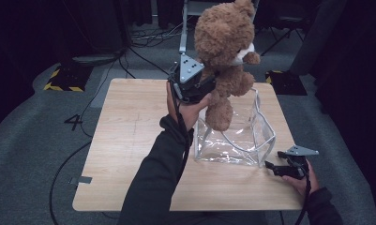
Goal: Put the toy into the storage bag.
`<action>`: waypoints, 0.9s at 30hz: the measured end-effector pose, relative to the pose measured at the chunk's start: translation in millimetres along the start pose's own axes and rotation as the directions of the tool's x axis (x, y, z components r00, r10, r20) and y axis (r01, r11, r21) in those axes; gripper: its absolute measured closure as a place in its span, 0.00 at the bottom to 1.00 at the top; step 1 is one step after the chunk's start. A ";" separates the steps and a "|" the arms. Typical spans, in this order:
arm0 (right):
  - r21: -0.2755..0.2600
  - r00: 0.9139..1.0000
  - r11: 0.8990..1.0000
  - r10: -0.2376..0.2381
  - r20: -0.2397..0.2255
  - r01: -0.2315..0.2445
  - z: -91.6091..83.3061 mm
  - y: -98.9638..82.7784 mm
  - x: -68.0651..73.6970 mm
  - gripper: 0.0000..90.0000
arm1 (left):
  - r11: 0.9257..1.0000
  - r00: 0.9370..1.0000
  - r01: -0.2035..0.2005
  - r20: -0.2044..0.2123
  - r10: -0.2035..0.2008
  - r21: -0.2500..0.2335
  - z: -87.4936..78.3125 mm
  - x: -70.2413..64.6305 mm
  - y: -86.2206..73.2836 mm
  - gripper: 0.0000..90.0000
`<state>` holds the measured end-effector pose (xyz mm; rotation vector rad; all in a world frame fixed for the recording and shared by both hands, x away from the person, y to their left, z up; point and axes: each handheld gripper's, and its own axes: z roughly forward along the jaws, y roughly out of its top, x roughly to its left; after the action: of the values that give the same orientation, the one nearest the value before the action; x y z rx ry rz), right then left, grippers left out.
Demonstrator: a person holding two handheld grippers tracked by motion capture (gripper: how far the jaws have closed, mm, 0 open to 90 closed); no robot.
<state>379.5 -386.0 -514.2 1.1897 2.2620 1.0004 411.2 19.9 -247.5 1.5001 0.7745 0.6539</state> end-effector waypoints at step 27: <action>0.000 1.000 1.000 -0.002 -0.006 0.002 -0.5 -0.5 0.6 0.24 | 0.993 0.996 -0.067 -0.059 0.073 0.097 39.4 -25.5 -22.8 0.71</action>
<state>378.7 -385.9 -514.2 1.1855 2.2670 1.0050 424.5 -24.2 -272.0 1.6057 0.8132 0.7283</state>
